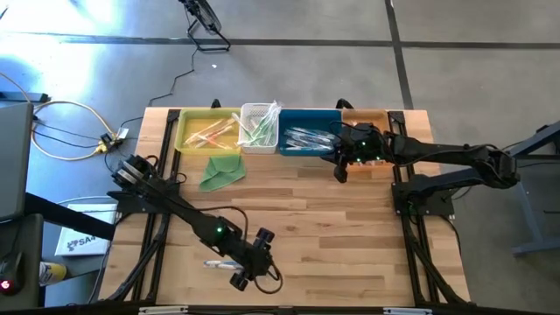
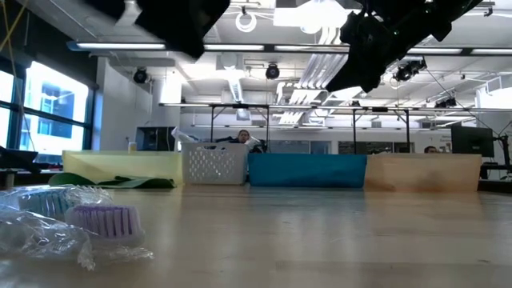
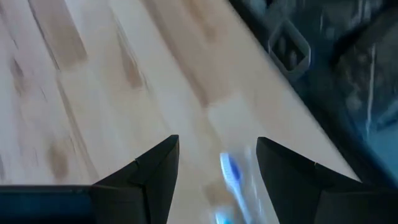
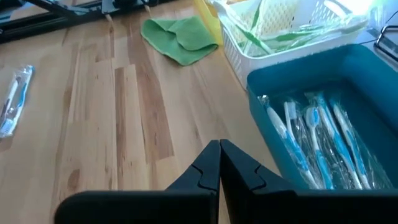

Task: Pick & Place Toothbrushes
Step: Put the violet toothbrush into the orange bin

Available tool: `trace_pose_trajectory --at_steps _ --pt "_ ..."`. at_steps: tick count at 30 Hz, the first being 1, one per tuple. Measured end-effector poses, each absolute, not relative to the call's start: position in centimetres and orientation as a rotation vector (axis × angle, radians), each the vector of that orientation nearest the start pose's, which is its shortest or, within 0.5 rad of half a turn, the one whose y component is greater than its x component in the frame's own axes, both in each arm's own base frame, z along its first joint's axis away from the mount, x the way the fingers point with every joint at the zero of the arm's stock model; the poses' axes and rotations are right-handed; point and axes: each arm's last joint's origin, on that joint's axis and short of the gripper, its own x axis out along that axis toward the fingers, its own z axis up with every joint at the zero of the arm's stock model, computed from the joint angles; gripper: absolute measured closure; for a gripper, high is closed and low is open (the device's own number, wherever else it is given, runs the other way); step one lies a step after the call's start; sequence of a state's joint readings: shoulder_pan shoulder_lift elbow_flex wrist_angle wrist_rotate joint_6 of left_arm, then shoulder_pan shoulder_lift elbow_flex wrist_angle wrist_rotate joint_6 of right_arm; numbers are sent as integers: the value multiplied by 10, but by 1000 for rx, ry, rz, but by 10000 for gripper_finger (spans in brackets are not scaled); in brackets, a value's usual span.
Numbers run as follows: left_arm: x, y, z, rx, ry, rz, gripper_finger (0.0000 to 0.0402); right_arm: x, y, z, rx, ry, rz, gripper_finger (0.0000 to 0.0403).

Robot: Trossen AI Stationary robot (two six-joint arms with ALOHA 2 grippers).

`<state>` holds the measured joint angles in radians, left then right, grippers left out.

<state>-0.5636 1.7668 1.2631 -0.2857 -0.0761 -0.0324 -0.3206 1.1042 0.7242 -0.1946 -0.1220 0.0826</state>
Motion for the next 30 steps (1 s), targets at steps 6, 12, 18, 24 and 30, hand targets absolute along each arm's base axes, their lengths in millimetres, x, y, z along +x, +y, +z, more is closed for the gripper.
trace_pose_trajectory --at_steps 6,12,18,24,30 --pt "329 -207 208 181 829 -473 192 220 -70 251 204 567 -234 401" --pt "337 -214 186 154 858 -508 192 220 -70 250 199 571 -233 401" --pt "338 -215 173 110 912 -498 192 220 -70 251 197 569 -232 401" --pt "339 -216 164 84 951 -482 192 220 -70 250 198 573 -232 401" --pt "340 -217 150 70 1007 -473 192 220 -70 250 199 578 -231 401"
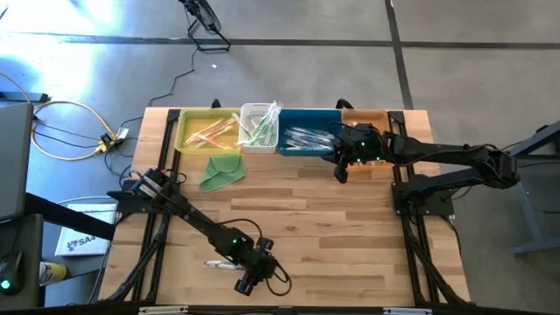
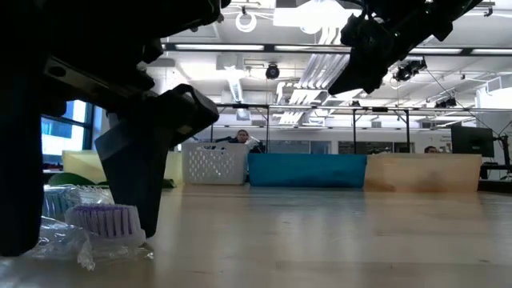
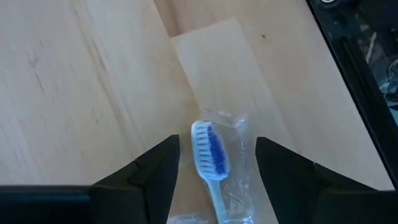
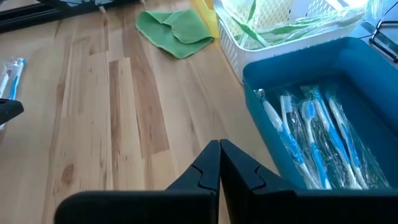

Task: Pick & Place Toothbrushes
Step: Put the violet toothbrush into the orange bin

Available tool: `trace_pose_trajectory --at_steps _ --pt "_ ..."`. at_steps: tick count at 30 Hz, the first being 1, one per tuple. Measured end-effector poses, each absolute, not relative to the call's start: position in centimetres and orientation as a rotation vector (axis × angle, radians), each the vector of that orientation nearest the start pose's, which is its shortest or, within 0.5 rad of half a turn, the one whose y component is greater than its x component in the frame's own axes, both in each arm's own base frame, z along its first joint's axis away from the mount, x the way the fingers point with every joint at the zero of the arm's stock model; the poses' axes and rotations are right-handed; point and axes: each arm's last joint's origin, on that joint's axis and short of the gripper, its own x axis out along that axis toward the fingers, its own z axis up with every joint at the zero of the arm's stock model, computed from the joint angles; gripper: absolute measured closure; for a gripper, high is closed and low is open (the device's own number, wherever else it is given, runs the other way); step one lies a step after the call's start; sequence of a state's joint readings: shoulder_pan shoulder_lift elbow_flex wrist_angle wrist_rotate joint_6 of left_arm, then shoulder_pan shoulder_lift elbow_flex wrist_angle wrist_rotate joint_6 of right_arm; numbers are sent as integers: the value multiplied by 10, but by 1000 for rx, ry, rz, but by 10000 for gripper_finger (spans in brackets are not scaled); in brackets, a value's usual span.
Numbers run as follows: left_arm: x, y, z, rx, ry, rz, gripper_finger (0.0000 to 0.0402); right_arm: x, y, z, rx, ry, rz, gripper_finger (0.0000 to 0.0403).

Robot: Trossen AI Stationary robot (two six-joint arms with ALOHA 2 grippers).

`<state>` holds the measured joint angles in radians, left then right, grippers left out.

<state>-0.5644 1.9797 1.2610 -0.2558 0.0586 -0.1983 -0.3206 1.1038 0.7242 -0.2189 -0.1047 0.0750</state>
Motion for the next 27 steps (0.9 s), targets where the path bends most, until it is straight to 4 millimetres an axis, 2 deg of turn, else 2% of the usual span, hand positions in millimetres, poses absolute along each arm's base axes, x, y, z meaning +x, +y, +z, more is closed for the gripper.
trace_pose_trajectory --at_steps 7,10,22,27 --pt "341 -217 147 53 1018 -465 193 220 -70 250 200 579 -231 401" --pt "340 -217 147 49 1022 -472 207 220 -70 250 200 580 -230 401" --pt "341 -216 145 57 1020 -454 344 220 -70 250 200 580 -230 401" --pt "340 -215 155 59 1006 -496 384 220 -70 250 200 580 -230 401"
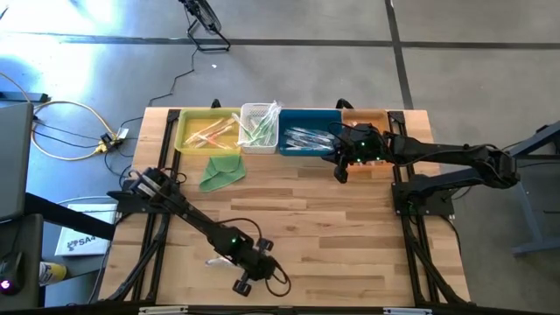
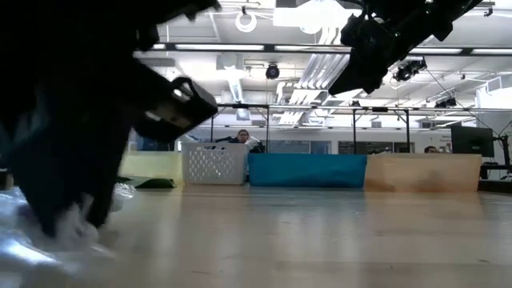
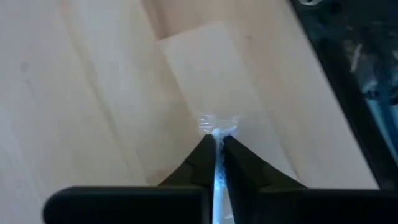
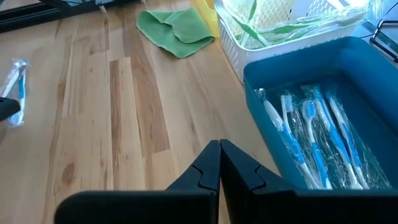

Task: Pick & Place Toothbrushes
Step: Put the violet toothbrush into the orange bin

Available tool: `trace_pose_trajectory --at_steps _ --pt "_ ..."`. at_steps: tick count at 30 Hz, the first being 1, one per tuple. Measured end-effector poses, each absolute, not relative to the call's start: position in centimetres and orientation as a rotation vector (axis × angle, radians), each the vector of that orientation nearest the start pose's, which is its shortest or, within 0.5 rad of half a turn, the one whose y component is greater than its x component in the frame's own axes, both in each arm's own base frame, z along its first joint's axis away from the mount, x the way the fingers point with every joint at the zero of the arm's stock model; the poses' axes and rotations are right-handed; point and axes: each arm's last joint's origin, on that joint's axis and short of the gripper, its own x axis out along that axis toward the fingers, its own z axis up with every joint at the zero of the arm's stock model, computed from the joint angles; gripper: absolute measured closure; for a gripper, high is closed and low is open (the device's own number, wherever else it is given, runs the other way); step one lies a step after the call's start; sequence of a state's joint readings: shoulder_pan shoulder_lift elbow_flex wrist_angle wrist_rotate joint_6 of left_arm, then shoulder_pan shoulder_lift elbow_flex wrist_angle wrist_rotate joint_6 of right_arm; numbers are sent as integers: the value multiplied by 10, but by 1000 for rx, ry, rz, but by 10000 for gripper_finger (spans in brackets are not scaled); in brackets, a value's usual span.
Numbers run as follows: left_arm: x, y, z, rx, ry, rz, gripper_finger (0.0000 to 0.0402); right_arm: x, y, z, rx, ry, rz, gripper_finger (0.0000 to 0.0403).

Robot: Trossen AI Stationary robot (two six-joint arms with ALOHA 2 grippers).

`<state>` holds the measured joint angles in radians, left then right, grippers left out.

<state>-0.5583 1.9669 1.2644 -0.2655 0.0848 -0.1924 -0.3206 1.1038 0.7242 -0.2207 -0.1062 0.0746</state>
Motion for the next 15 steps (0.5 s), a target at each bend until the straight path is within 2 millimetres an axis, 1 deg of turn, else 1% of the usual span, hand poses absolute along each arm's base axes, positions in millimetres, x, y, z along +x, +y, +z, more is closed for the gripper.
trace_pose_trajectory --at_steps 3,6,9,15 --pt "342 -212 167 89 965 -524 397 220 -70 250 200 581 -230 401" --pt "343 -204 181 97 934 -518 401 220 -70 249 200 583 -230 401" --pt "343 -192 193 116 929 -503 401 219 -70 249 196 592 -228 401" --pt "345 -168 222 158 842 -496 401 219 -69 248 177 600 -221 401"
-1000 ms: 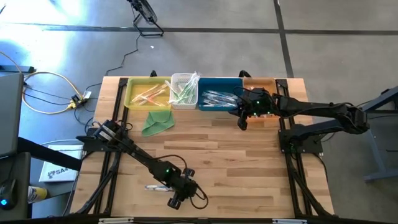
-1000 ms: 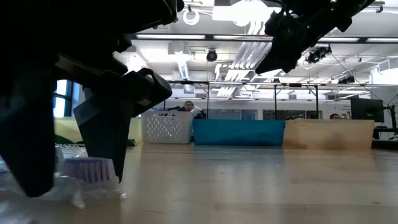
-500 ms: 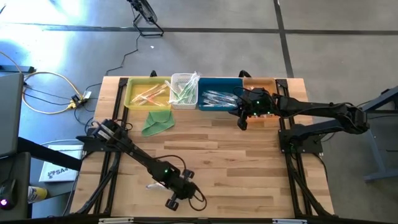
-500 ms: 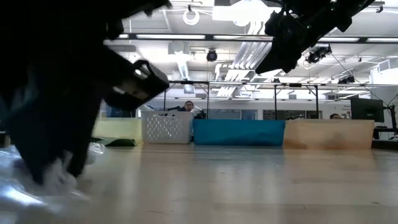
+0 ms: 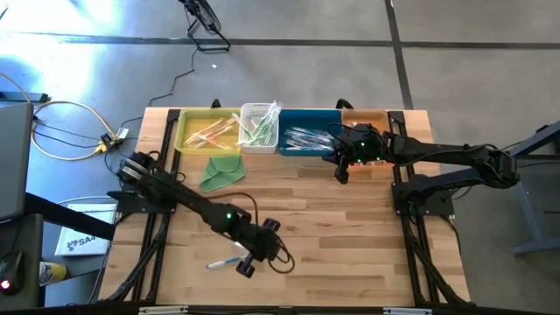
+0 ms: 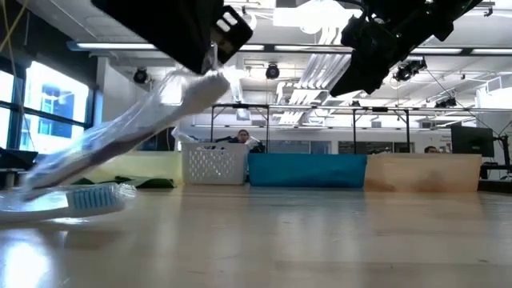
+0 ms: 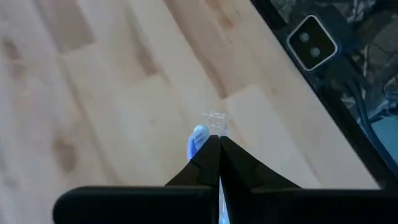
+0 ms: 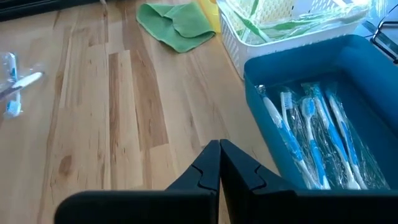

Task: Pick & Place Toothbrushes
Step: Put the violet toothbrush into the orange bin

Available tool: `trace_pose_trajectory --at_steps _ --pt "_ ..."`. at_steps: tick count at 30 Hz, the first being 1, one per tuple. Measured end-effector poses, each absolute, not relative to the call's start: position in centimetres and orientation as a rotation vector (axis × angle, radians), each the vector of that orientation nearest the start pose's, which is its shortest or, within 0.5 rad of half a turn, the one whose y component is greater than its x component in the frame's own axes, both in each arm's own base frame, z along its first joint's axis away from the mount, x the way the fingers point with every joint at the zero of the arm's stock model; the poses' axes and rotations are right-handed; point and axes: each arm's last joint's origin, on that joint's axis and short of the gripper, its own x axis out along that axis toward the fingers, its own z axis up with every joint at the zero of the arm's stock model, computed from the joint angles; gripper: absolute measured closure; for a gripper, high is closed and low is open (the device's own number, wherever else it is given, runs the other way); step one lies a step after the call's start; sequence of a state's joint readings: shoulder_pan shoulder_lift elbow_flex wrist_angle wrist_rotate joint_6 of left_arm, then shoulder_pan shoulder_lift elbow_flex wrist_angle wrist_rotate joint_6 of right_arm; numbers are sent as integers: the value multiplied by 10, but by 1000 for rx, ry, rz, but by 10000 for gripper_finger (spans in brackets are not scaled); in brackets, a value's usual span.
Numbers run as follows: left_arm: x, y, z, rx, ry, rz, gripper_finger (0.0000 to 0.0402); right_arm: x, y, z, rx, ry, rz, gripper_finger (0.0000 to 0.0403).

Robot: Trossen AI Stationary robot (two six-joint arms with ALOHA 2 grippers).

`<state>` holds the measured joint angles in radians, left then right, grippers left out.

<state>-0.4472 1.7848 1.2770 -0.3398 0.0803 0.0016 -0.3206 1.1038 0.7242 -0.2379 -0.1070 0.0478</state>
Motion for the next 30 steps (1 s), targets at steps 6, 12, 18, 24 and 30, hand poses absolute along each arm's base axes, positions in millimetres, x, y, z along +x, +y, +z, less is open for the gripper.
trace_pose_trajectory --at_steps 6,12,18,24,30 --pt "340 -142 252 189 778 -470 401 217 -69 246 181 628 -221 401" --pt "331 -123 283 233 676 -456 401 214 -68 241 175 694 -213 401" --pt "319 -104 311 279 591 -419 401 211 -67 238 182 743 -211 401" --pt "308 -82 333 332 518 -360 401 208 -66 235 146 788 -191 401" --pt "298 -56 354 320 445 -278 401 209 -66 236 86 773 -169 401"
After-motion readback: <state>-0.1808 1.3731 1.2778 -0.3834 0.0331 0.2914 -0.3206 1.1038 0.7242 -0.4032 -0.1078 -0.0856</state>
